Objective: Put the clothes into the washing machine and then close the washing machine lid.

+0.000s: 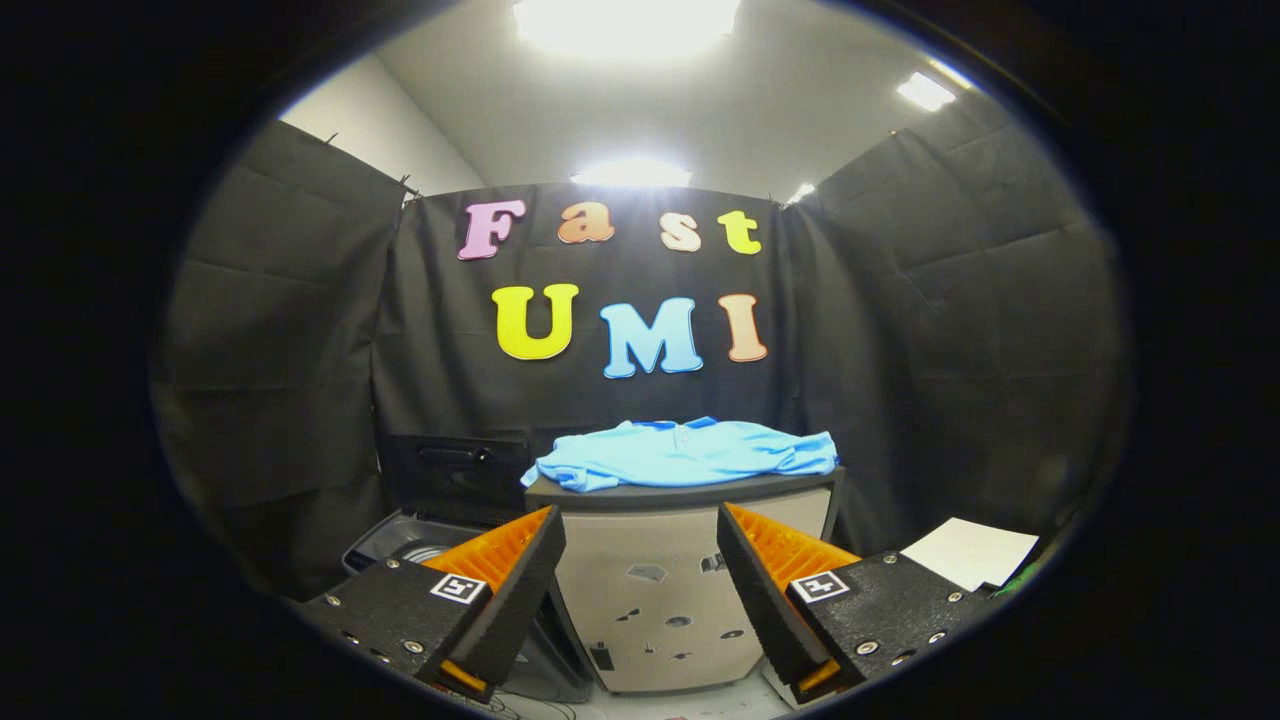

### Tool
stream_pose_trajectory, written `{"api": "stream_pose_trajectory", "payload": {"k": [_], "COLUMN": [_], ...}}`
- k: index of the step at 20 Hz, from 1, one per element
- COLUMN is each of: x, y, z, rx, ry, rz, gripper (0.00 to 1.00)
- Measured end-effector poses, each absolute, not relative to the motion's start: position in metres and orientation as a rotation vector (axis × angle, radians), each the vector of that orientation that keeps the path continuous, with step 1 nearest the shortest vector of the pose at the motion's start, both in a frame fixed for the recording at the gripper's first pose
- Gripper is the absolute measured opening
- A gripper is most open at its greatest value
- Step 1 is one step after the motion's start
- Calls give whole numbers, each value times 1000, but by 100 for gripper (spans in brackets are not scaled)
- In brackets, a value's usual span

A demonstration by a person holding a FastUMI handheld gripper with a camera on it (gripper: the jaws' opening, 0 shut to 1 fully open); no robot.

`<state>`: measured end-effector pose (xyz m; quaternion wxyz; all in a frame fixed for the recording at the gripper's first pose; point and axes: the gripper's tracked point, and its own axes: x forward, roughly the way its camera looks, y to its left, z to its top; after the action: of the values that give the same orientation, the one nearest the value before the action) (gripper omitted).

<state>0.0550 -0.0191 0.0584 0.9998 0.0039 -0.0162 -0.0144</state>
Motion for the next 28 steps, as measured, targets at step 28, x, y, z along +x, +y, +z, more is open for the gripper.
{"api": "stream_pose_trajectory", "payload": {"k": [28], "x": [367], "y": [-78], "z": [72], "rx": [-28], "ry": [305], "rz": [23], "gripper": [95]}}
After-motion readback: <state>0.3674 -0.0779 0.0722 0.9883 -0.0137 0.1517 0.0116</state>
